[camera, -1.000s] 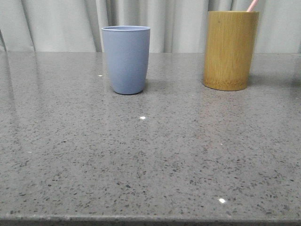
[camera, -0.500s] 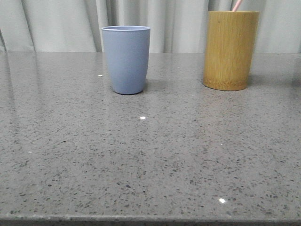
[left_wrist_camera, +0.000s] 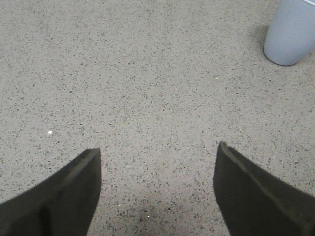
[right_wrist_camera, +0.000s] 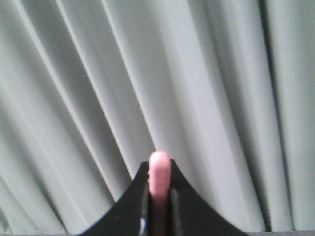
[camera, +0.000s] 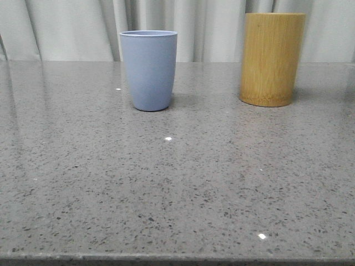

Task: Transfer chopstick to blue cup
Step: 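Carry the pink stick over the blue cup and release it inside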

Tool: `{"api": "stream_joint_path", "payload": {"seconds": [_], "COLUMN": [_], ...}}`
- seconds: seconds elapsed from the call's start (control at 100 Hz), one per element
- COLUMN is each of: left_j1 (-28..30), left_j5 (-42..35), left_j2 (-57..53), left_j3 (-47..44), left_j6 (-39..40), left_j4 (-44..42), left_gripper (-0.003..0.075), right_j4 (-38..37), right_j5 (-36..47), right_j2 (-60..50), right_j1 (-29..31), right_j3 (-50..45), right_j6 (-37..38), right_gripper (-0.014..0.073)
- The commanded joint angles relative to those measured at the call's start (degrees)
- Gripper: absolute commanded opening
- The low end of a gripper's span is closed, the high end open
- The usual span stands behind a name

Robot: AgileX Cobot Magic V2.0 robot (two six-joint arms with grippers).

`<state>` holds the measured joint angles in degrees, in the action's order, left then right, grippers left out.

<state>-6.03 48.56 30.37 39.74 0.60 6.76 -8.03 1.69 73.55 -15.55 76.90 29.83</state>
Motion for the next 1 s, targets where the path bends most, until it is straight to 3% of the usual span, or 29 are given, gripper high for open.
{"api": "stream_joint_path", "payload": {"seconds": [0.0,0.35,0.88,0.99], "left_j1": [0.1,0.1,0.1,0.1], "left_j5": [-3.3,-3.2,-3.2,-3.2], "left_j2": [0.2,0.2,0.2,0.2], "left_j3": [1.4,1.4,1.4,1.4], "left_j6": [0.7,0.7,0.7,0.7], "left_j4": [0.4,0.4,0.4,0.4], "left_gripper": [0.0474,0.0474,0.0474,0.0474], "right_j4": [-0.8,-2.0,-1.9,-1.9], "right_j5": [3.8,11.1,11.5,11.5], "right_j2": [-1.3,6.5,16.1,16.4], "right_j1": [-3.3,-13.9,-16.3,-16.5], "right_j3": [2.7,2.7,2.7,2.7], "right_j6": [-0.2,-0.2,-0.2,-0.2], "right_gripper": [-0.0060,-0.0060,-0.0057,-0.0014]}}
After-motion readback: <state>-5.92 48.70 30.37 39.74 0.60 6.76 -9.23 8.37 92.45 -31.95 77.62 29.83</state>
